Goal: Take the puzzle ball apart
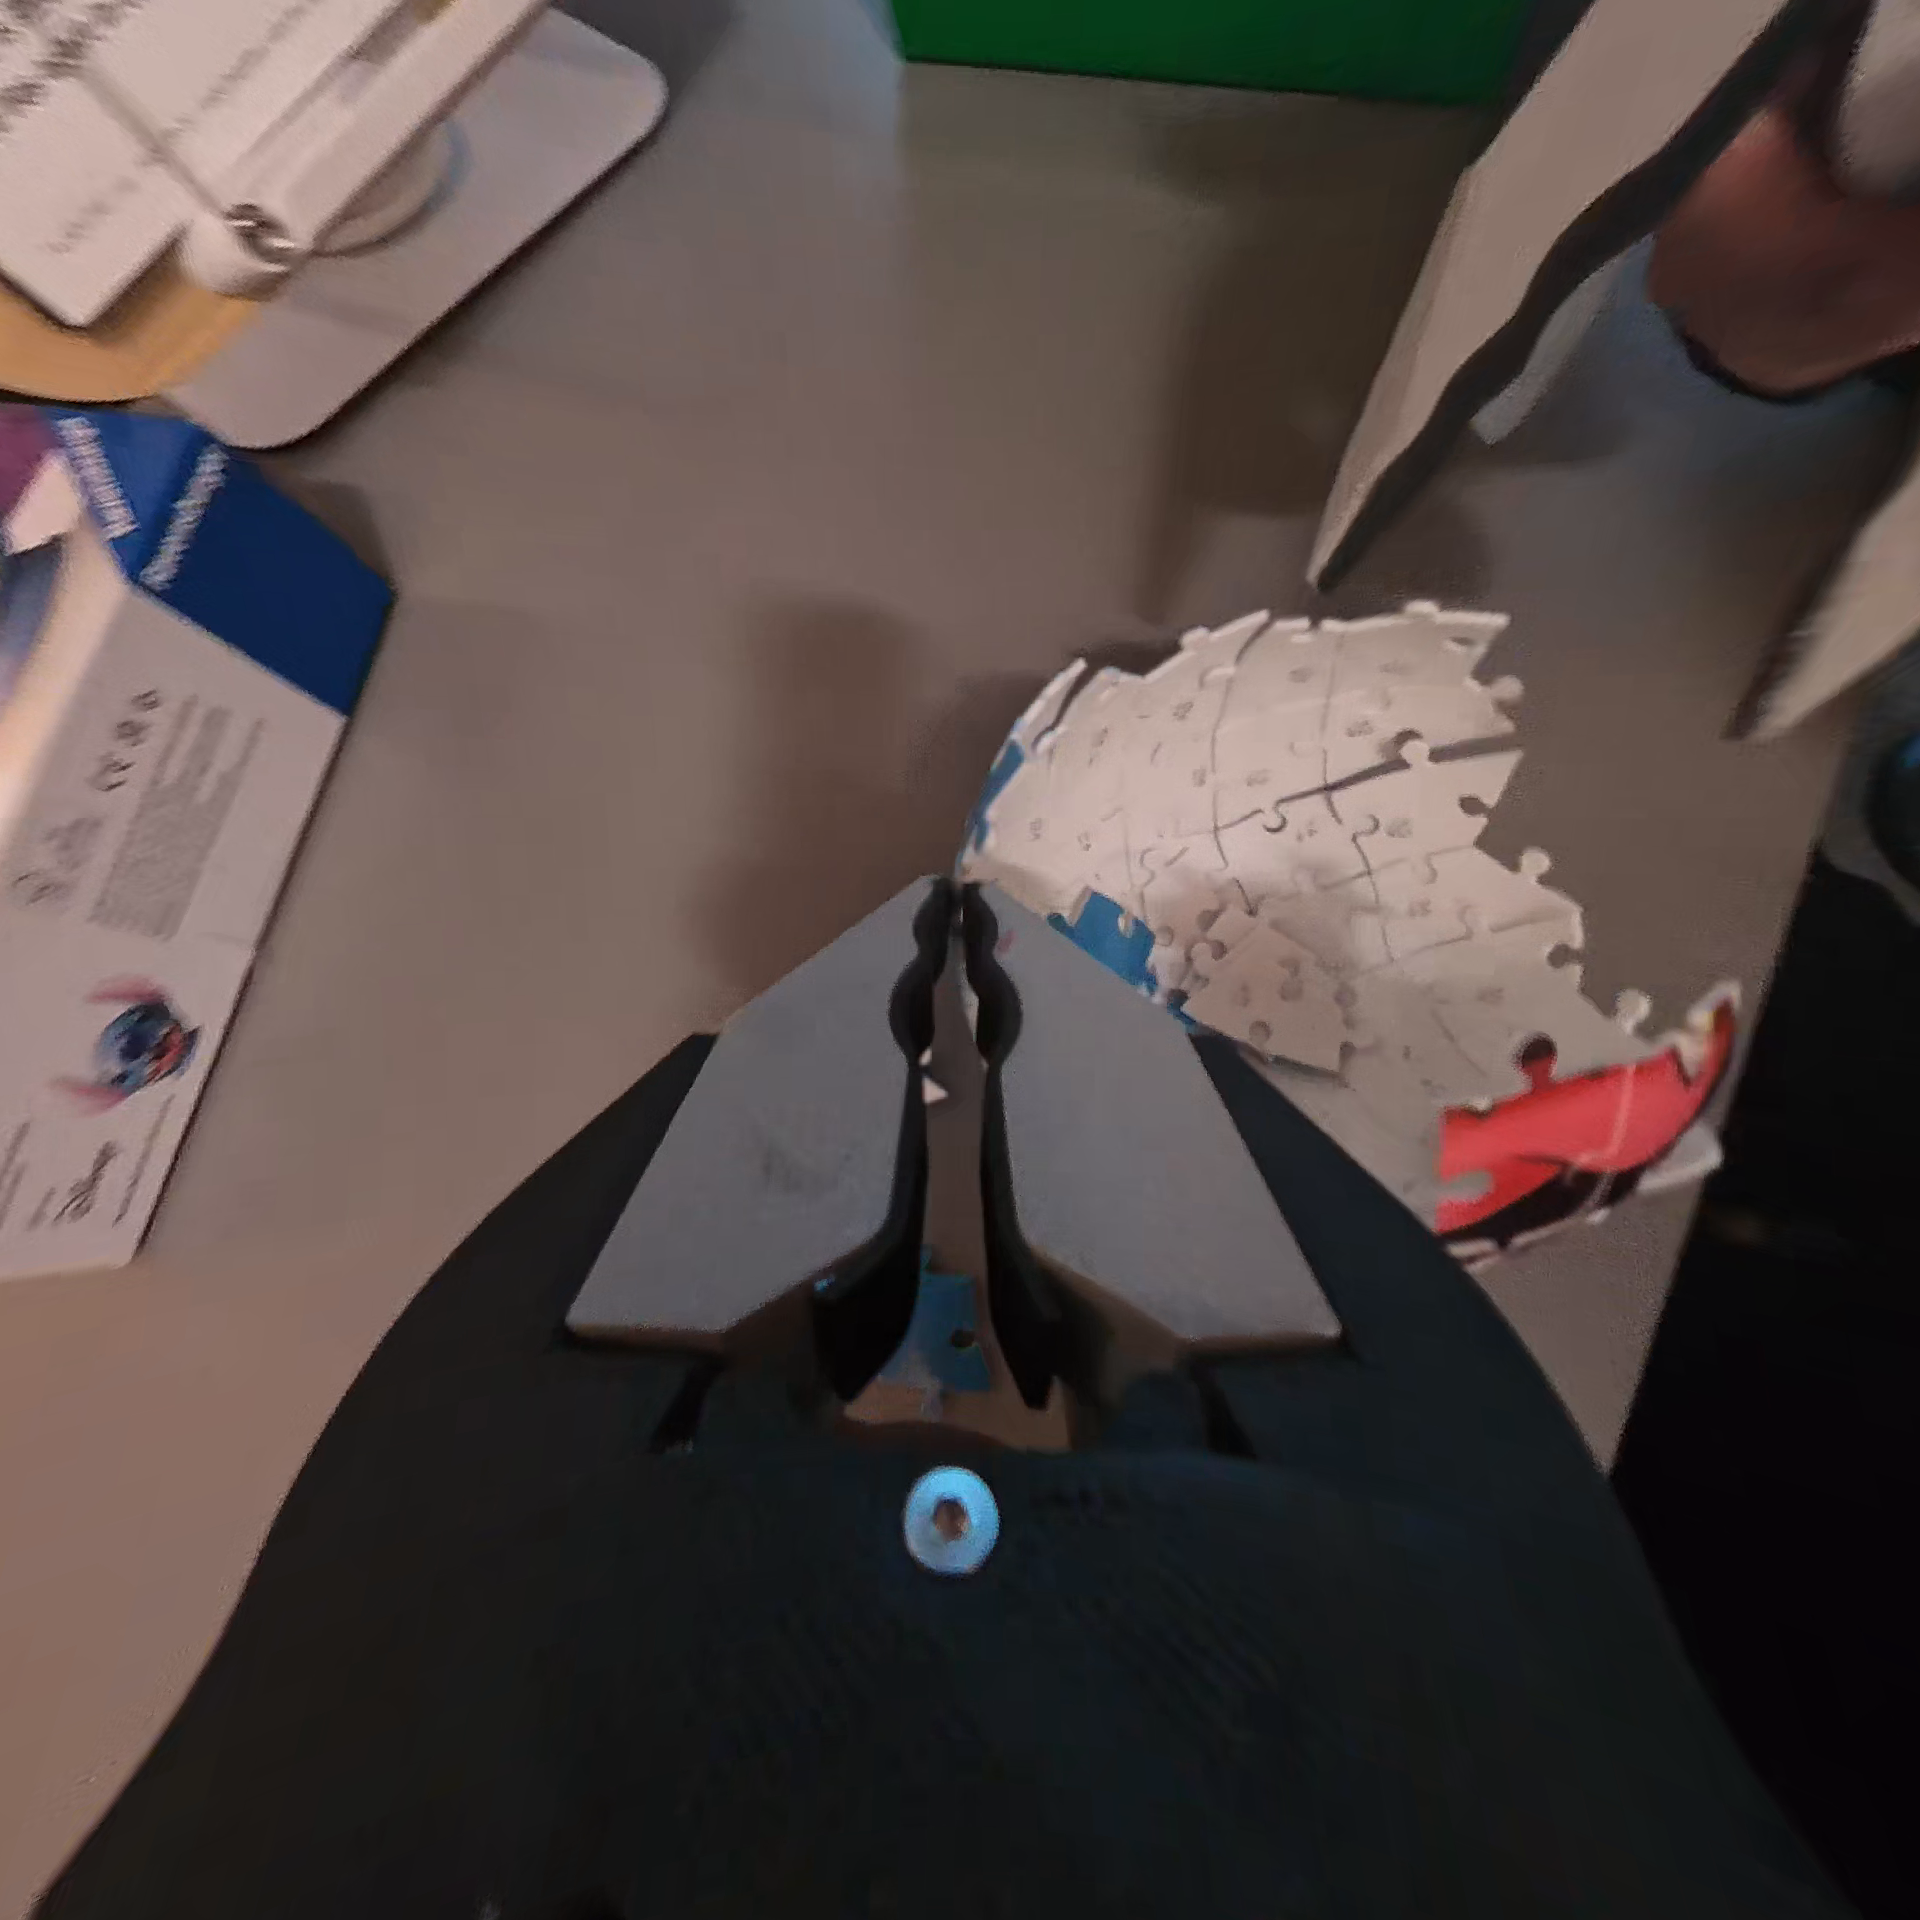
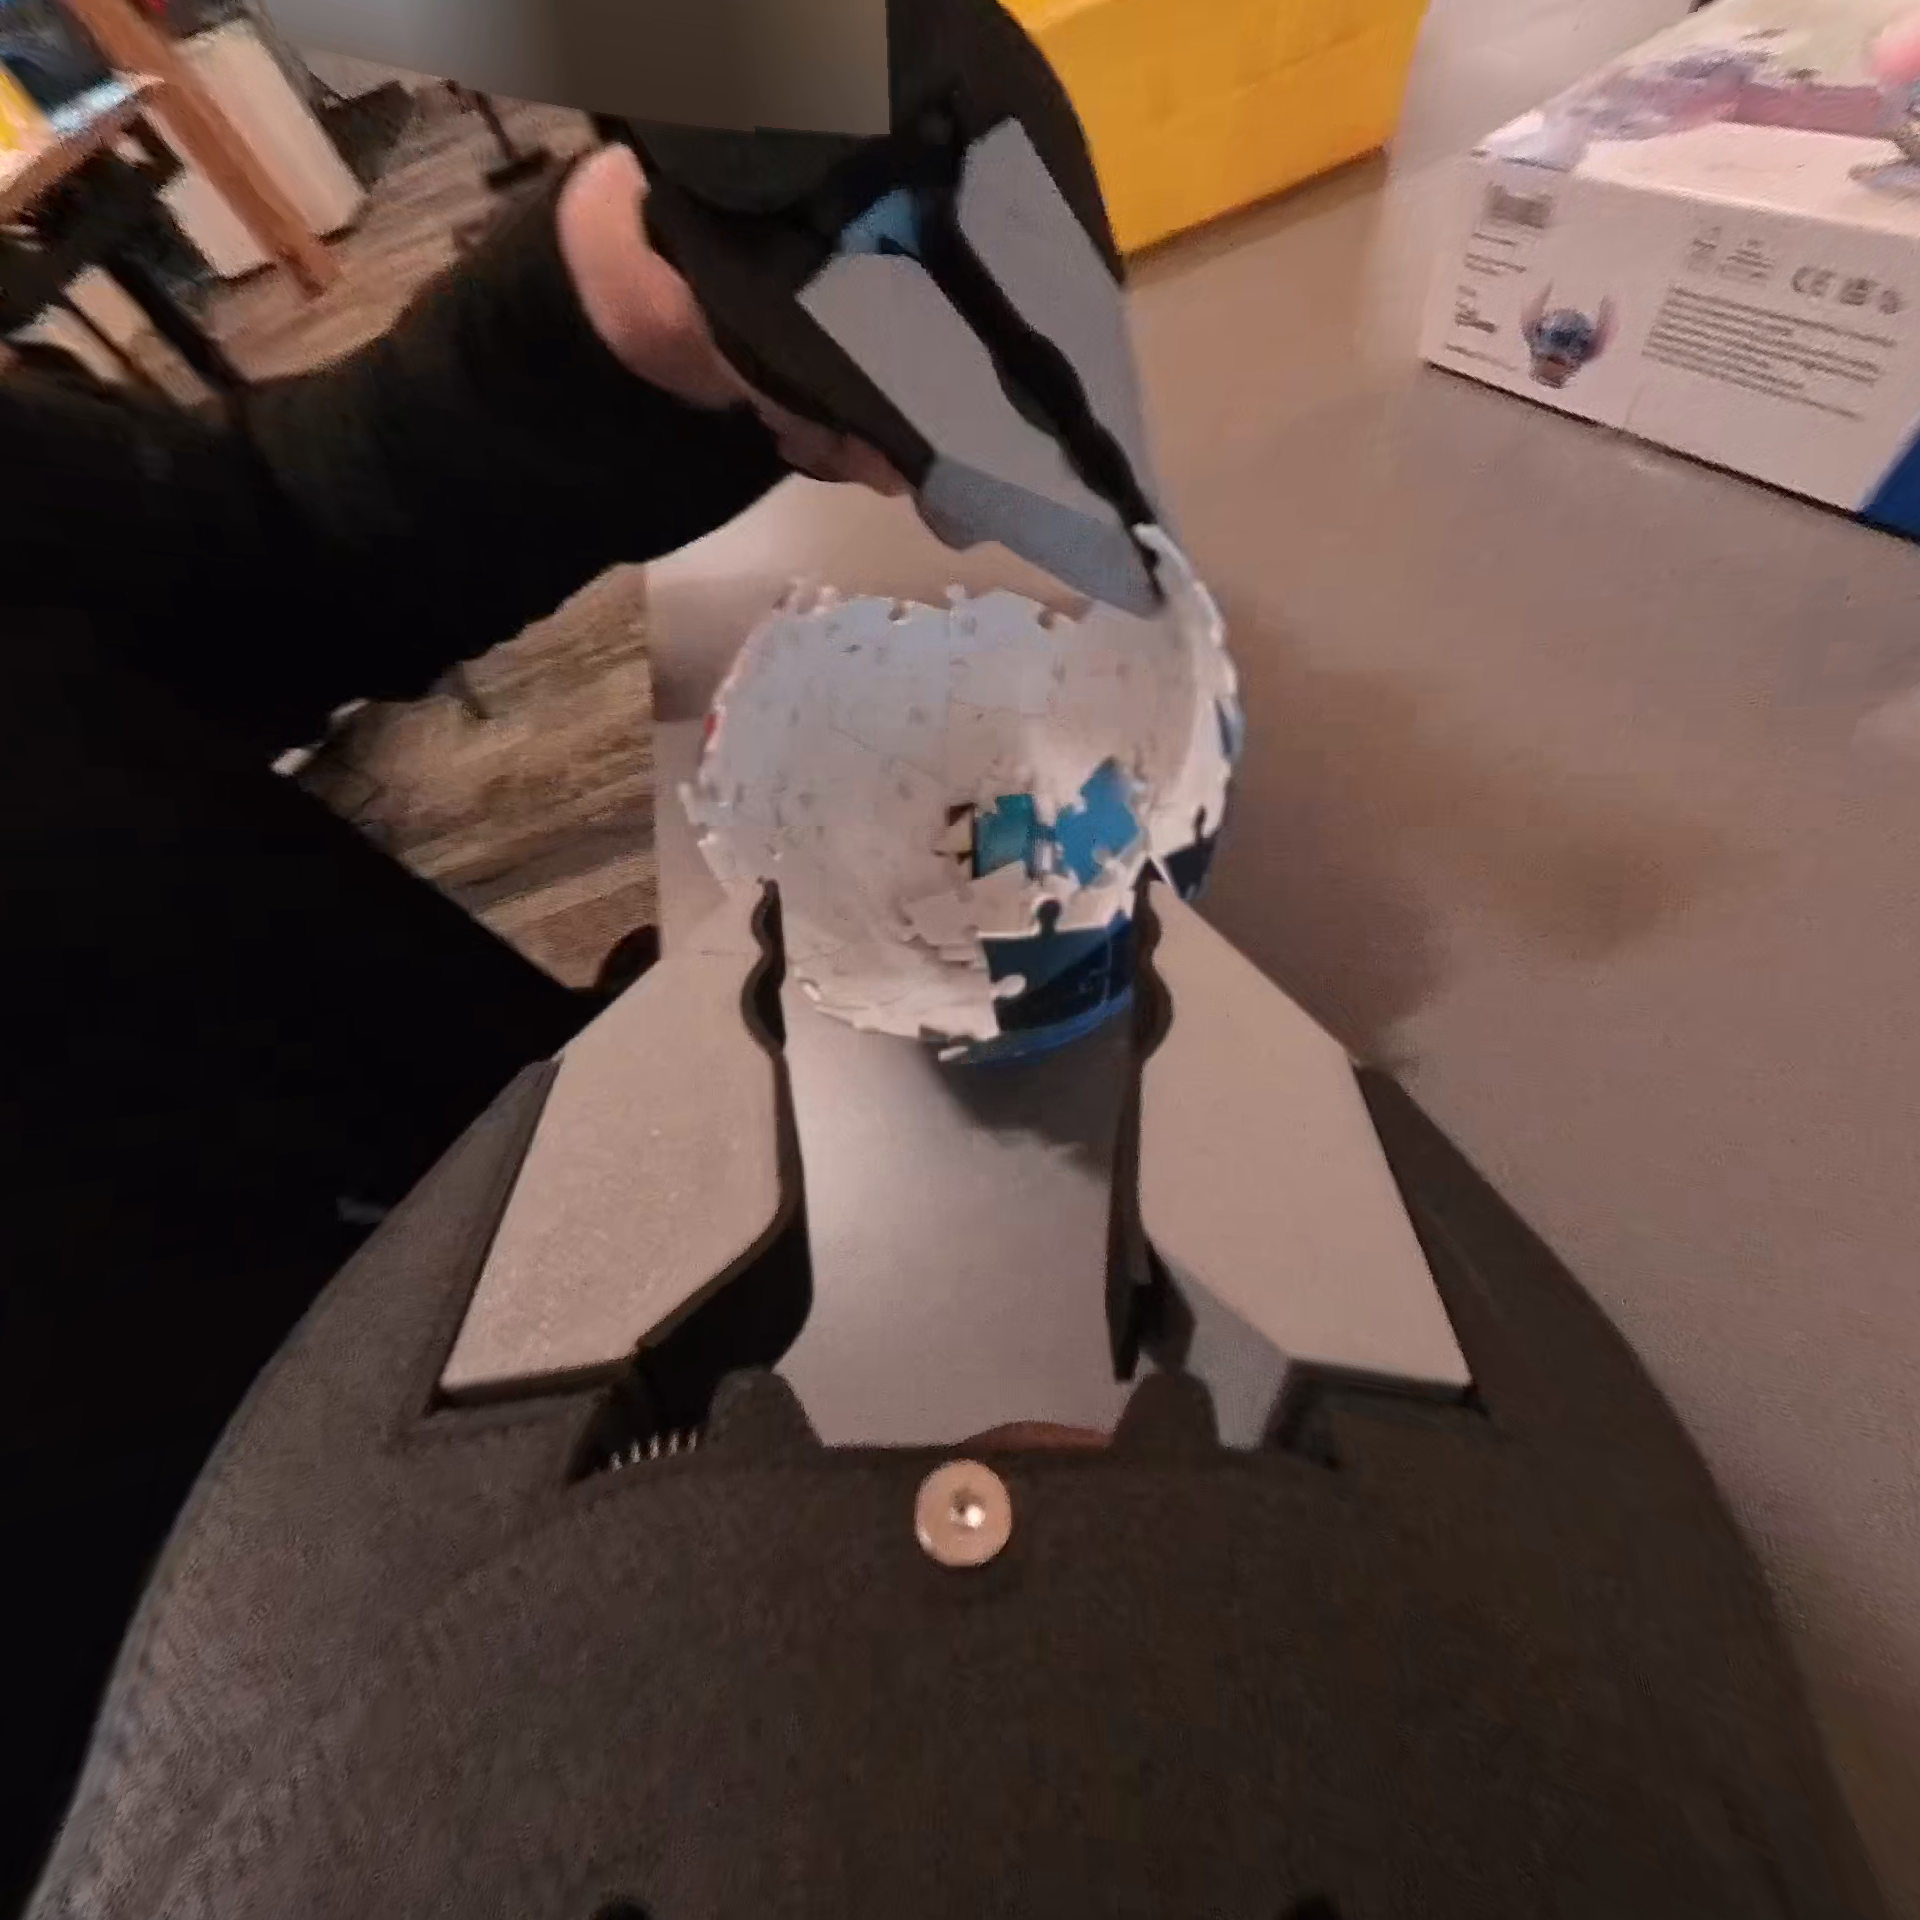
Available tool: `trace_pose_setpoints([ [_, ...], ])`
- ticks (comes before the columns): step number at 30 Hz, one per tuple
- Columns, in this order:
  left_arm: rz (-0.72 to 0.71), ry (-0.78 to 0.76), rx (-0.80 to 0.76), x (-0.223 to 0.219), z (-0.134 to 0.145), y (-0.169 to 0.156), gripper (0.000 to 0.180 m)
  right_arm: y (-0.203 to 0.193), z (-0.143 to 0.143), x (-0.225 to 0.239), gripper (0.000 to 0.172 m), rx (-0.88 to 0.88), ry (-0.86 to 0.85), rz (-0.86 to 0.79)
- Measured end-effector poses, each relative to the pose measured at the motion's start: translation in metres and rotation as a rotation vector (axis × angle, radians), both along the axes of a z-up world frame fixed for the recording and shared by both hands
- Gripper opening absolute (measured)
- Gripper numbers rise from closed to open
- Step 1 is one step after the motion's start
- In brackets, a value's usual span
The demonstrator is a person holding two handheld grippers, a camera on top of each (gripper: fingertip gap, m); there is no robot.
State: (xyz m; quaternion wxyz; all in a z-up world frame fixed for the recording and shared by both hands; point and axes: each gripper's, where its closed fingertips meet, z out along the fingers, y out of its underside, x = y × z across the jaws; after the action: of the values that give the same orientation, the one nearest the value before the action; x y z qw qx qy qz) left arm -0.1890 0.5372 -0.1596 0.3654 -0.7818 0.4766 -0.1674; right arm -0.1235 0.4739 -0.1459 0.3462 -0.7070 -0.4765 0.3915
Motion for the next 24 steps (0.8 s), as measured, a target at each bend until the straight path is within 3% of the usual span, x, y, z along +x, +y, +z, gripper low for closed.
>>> trace_pose_setpoints([
  [2, 0.041, -0.011, 0.016, -0.005, 0.002, -0.006, 0.000, 0.018, -0.016, 0.005, 0.039, 0.063, -0.094, -0.105],
  [5, 0.069, -0.064, 0.018, -0.013, 0.011, -0.018, 0.003, 0.026, -0.026, 0.004, 0.012, 0.079, -0.133, -0.117],
  [9, 0.003, -0.110, 0.087, -0.012, 0.049, -0.025, 0.013, 0.030, -0.023, -0.003, 0.011, 0.059, -0.080, -0.098],
  [12, -0.110, 0.011, 0.117, 0.007, 0.069, -0.019, 0.028, 0.039, -0.019, -0.005, 0.008, 0.055, -0.035, -0.111],
  [14, -0.200, 0.138, 0.092, 0.026, 0.064, -0.012, 0.037, 0.041, -0.019, -0.006, 0.008, 0.030, -0.009, -0.106],
  [18, -0.392, 0.396, -0.090, 0.051, 0.018, -0.014, 0.042, 0.041, -0.016, -0.009, 0.008, -0.008, 0.050, -0.093],
  [20, -0.457, 0.463, -0.150, 0.056, 0.001, -0.017, 0.034, 0.040, -0.012, -0.010, 0.008, -0.032, 0.084, -0.078],
  [22, -0.508, 0.462, -0.217, 0.061, -0.006, -0.025, 0.015, 0.039, -0.013, -0.009, 0.007, -0.061, 0.090, -0.059],
  [24, -0.511, 0.467, -0.202, 0.060, -0.010, -0.024, 0.001, 0.037, -0.014, -0.010, 0.005, -0.098, 0.106, -0.034],
])
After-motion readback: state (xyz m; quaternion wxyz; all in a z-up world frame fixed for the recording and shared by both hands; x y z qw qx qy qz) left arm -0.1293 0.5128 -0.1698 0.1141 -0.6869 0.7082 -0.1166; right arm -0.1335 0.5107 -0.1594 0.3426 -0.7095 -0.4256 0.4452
